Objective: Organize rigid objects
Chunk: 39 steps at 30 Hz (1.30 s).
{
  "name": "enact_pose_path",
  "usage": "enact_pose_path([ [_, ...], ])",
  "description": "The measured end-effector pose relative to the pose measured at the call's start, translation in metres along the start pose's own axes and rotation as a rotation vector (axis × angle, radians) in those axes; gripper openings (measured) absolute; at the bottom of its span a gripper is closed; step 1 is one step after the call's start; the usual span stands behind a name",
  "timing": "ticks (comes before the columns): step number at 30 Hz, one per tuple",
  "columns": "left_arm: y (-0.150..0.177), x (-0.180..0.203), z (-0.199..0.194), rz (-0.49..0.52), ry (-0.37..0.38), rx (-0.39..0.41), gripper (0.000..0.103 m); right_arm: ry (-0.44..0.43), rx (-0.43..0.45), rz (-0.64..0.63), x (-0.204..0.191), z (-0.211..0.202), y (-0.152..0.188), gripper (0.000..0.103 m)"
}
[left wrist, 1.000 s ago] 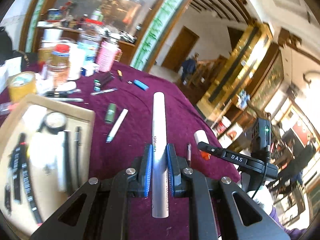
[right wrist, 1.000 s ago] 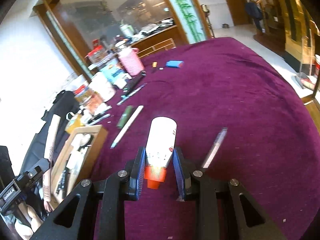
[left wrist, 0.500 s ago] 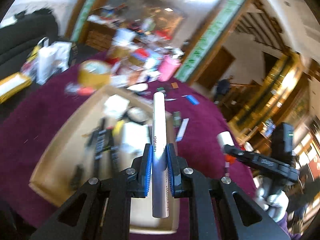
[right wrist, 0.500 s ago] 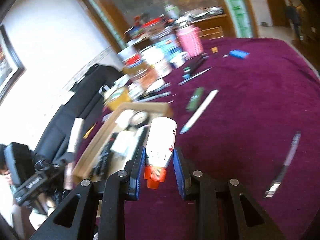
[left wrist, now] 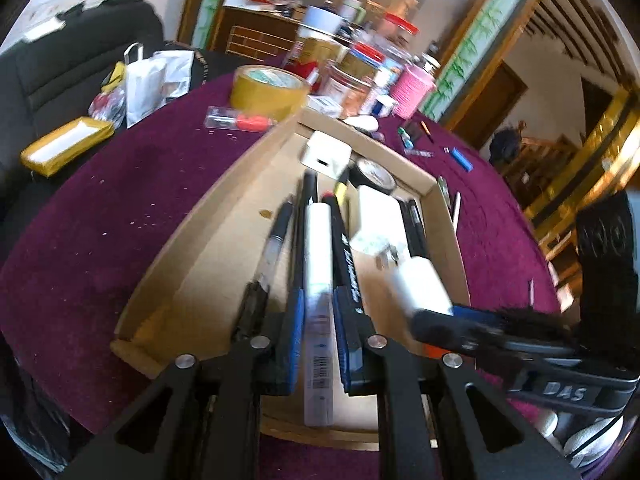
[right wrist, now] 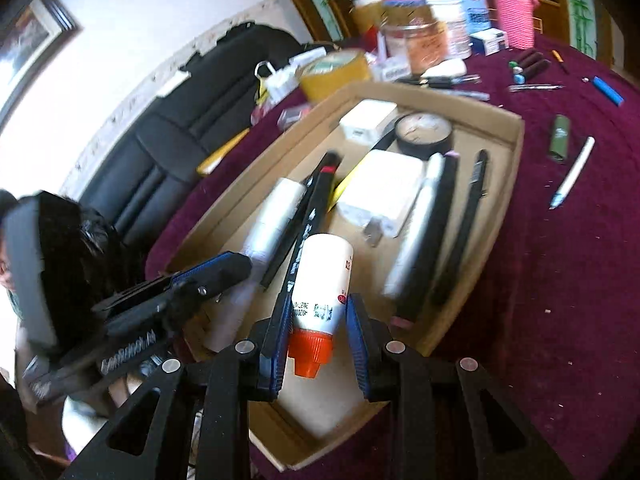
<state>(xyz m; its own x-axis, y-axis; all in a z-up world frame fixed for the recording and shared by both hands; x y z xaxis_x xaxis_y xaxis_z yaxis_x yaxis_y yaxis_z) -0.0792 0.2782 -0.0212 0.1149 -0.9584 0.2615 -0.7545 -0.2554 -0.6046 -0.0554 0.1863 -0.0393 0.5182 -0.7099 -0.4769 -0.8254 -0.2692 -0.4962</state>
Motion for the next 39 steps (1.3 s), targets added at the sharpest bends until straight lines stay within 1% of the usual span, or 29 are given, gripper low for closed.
enact_pose_path([
  [2, 0.005, 0.009, 0.001, 0.034, 0.010, -0.012, 0.014, 0.044, -0.009, -0.018, 0.003, 0.007, 0.000, 0.030],
  [4, 0.007, 0.011, 0.002, 0.057, -0.013, -0.015, 0.017, 0.081, -0.020, -0.036, 0.004, 0.012, 0.001, 0.031],
  [7, 0.007, 0.012, 0.001, 0.063, -0.016, -0.014, 0.020, 0.107, -0.025, -0.037, 0.006, 0.012, 0.003, 0.031],
  [9, 0.007, 0.011, -0.002, 0.053, -0.009, -0.006, 0.027, 0.108, -0.024, -0.038, 0.007, 0.010, 0.003, 0.033],
  [10, 0.005, 0.010, -0.004, 0.048, -0.016, 0.002, 0.040, 0.110, -0.018, -0.034, 0.008, 0.008, 0.003, 0.034],
  [11, 0.004, 0.008, -0.006, 0.041, -0.028, 0.012, 0.061, 0.111, -0.007, -0.024, 0.012, 0.003, 0.003, 0.036],
  [13, 0.000, 0.001, -0.014, 0.013, -0.061, 0.042, 0.079, 0.102, 0.020, -0.001, 0.017, -0.006, 0.002, 0.046],
  [14, -0.001, -0.001, -0.018, 0.005, -0.075, 0.056, 0.080, 0.091, 0.042, 0.011, 0.018, -0.012, 0.002, 0.054],
  [15, -0.003, -0.001, -0.021, 0.005, -0.097, 0.066, 0.081, 0.086, 0.063, 0.018, 0.018, -0.017, 0.001, 0.058],
  [16, -0.004, -0.001, -0.024, 0.009, -0.124, 0.075, 0.081, 0.082, 0.088, 0.022, 0.019, -0.023, 0.000, 0.059],
  [17, -0.005, 0.000, -0.028, 0.020, -0.168, 0.093, 0.082, 0.084, 0.113, 0.025, 0.020, -0.030, 0.000, 0.060],
  [19, -0.008, 0.004, -0.035, 0.051, -0.227, 0.134, 0.084, 0.107, 0.170, 0.022, 0.024, -0.044, 0.000, 0.067],
  [21, -0.010, 0.012, -0.042, 0.091, -0.287, 0.176, 0.086, 0.140, 0.227, 0.013, 0.025, -0.058, 0.001, 0.077],
  [23, -0.010, 0.022, -0.047, 0.130, -0.326, 0.202, 0.089, 0.166, 0.270, 0.009, 0.029, -0.070, 0.001, 0.080],
  [29, -0.007, 0.054, -0.055, 0.237, -0.402, 0.246, 0.089, 0.193, 0.309, 0.038, 0.049, -0.092, 0.007, 0.083],
  [39, -0.002, 0.095, -0.057, 0.311, -0.434, 0.267, 0.089, 0.225, 0.366, 0.109, 0.090, -0.124, 0.023, 0.084],
])
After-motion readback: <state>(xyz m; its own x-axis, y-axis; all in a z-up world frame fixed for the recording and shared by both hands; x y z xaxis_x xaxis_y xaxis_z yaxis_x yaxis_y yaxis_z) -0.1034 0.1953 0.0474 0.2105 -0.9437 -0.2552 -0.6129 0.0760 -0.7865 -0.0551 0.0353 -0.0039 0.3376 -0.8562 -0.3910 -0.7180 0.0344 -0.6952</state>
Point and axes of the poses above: each gripper's, at about its wrist camera, not at the fingertips, and z roughly the way its jaws point, x to its right, y to its underside, the point moved 9 cm from there along z, roughly the way its jaws point, and after that the axes turned 7 degrees about -y, right-handed, at the moved point
